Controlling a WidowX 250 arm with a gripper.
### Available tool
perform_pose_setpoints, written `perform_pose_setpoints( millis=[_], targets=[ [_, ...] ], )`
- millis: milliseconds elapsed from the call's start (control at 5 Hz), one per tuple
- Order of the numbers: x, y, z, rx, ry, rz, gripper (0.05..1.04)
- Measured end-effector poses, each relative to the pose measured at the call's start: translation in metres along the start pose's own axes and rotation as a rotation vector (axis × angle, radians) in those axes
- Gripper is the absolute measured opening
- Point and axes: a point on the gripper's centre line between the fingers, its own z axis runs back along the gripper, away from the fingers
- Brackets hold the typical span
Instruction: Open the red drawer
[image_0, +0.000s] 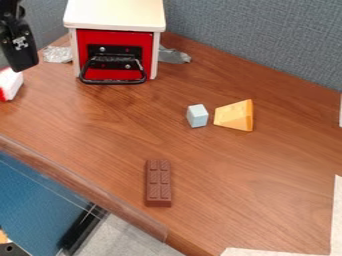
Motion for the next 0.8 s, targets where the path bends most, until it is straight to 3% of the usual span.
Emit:
perform_pose_setpoints(
  millis=[200, 400, 800],
  targets=[
    [-0.001, -0.001, -0.005, -0.016, 0.009, 0.0, 0.999],
    [0.002, 0.002, -0.026, -0.062, 0.031, -0.069, 0.999],
    [0.031, 0.007, -0.047, -0.088, -0.02, -0.34, 0.999]
  ],
)
